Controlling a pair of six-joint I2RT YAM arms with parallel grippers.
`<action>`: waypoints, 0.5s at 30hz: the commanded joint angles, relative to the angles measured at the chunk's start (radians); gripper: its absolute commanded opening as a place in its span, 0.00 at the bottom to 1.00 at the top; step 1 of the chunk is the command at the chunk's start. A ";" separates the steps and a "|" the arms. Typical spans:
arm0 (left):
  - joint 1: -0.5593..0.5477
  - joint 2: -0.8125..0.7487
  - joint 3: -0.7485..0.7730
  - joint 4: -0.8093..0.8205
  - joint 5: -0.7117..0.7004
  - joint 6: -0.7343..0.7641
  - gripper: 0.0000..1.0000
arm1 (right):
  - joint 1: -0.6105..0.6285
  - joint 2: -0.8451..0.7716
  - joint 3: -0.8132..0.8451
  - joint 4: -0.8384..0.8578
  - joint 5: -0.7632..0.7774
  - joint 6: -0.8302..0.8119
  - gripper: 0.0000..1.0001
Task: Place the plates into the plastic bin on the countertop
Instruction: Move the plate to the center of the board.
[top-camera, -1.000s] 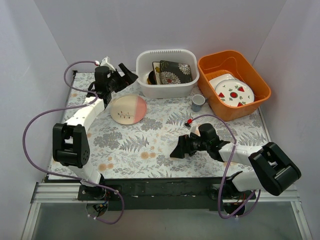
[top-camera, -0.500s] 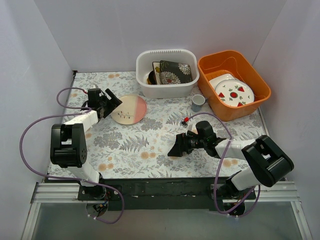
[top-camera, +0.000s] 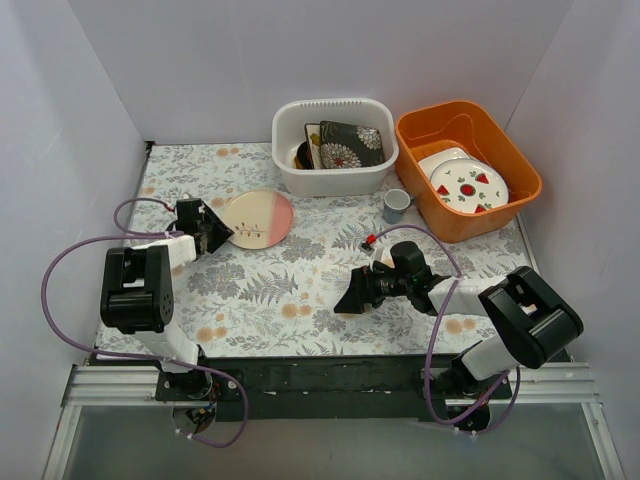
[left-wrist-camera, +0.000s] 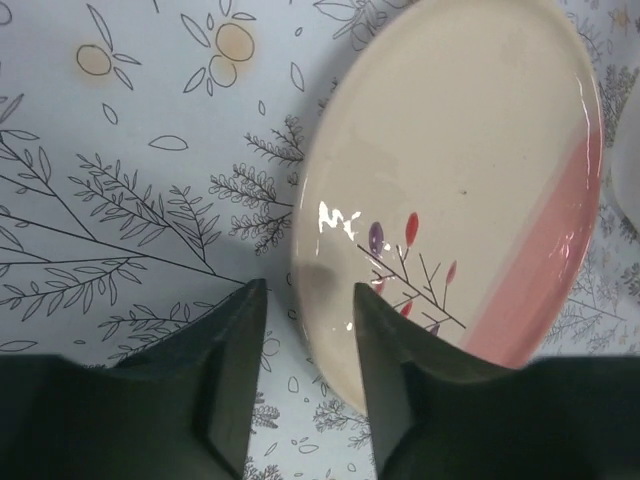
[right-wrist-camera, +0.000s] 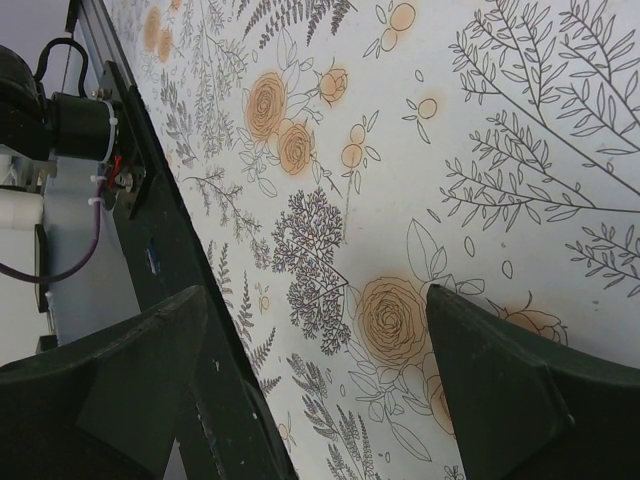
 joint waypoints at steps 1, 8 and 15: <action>0.005 0.056 0.002 0.033 0.055 0.001 0.33 | 0.008 0.027 -0.003 -0.037 0.017 -0.015 0.98; 0.004 0.124 -0.039 0.088 0.150 -0.007 0.00 | 0.008 0.012 -0.005 -0.051 0.031 -0.015 0.98; 0.004 0.018 -0.190 0.120 0.192 -0.010 0.00 | 0.006 0.010 0.006 -0.071 0.052 -0.024 0.98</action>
